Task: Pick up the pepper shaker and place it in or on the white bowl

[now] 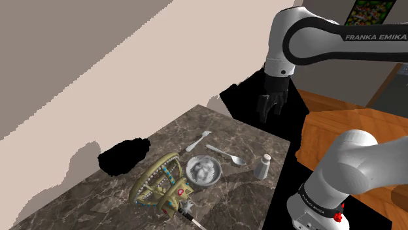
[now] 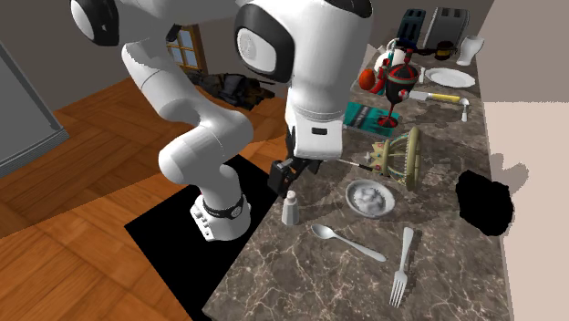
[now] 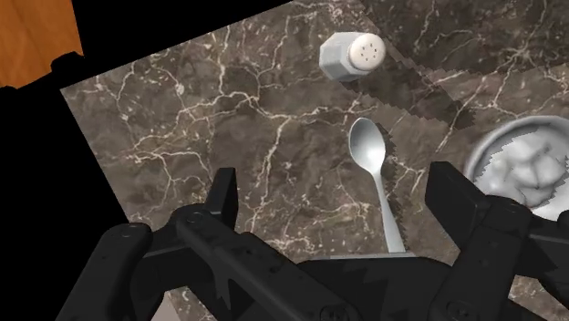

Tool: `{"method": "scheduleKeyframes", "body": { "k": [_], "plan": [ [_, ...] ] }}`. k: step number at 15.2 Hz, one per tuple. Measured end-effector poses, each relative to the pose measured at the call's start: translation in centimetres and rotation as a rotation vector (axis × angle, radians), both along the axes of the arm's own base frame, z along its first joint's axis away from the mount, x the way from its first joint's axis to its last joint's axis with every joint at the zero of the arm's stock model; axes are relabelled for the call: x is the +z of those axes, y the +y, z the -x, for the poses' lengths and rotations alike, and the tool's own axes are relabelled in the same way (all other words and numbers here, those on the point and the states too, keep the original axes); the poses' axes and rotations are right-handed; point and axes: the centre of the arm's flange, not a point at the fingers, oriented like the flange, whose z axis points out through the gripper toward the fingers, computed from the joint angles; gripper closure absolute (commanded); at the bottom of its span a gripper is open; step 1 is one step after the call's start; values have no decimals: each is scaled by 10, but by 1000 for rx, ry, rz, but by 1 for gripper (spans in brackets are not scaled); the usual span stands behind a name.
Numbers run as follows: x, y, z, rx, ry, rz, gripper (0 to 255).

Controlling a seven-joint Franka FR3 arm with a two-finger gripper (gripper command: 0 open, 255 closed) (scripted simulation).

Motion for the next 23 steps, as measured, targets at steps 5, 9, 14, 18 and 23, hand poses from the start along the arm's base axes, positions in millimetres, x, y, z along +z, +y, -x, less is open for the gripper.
{"method": "scheduleKeyframes", "body": {
  "k": [5,9,14,18,23],
  "plan": [
    [-54,19,24,1,29,-35,0],
    [-93,34,43,2,50,-60,0],
    [-120,37,52,2,53,-65,0],
    [-137,38,56,2,53,-65,0],
    [-139,38,56,2,53,-65,0]
  ]
}}
